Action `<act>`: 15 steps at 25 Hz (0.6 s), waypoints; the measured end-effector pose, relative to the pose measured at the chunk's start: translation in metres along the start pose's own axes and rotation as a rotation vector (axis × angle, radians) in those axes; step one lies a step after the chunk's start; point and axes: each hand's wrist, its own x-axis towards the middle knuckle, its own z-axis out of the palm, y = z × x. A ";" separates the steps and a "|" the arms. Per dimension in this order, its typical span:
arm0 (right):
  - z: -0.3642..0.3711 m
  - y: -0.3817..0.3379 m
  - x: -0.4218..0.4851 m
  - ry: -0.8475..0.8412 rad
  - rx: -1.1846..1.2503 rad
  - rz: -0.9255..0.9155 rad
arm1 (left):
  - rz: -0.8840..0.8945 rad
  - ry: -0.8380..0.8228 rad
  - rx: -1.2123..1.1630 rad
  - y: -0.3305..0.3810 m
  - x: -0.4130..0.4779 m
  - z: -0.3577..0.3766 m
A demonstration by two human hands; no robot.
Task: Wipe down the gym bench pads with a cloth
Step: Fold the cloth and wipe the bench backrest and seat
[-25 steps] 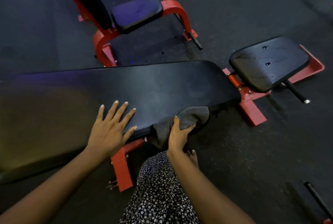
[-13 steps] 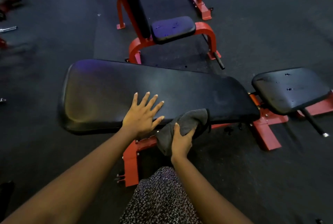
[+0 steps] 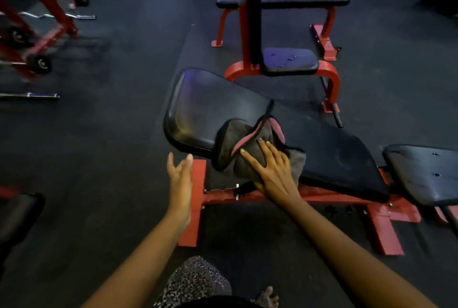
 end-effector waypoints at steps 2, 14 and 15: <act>0.012 0.003 0.012 -0.038 -0.076 -0.039 | 0.028 0.016 -0.190 0.016 0.022 0.005; -0.004 -0.077 0.096 0.062 0.034 -0.196 | -0.071 -0.088 -0.688 0.032 0.055 -0.013; -0.009 -0.087 0.106 0.047 0.046 -0.227 | -0.088 -0.077 -0.722 0.033 0.056 -0.017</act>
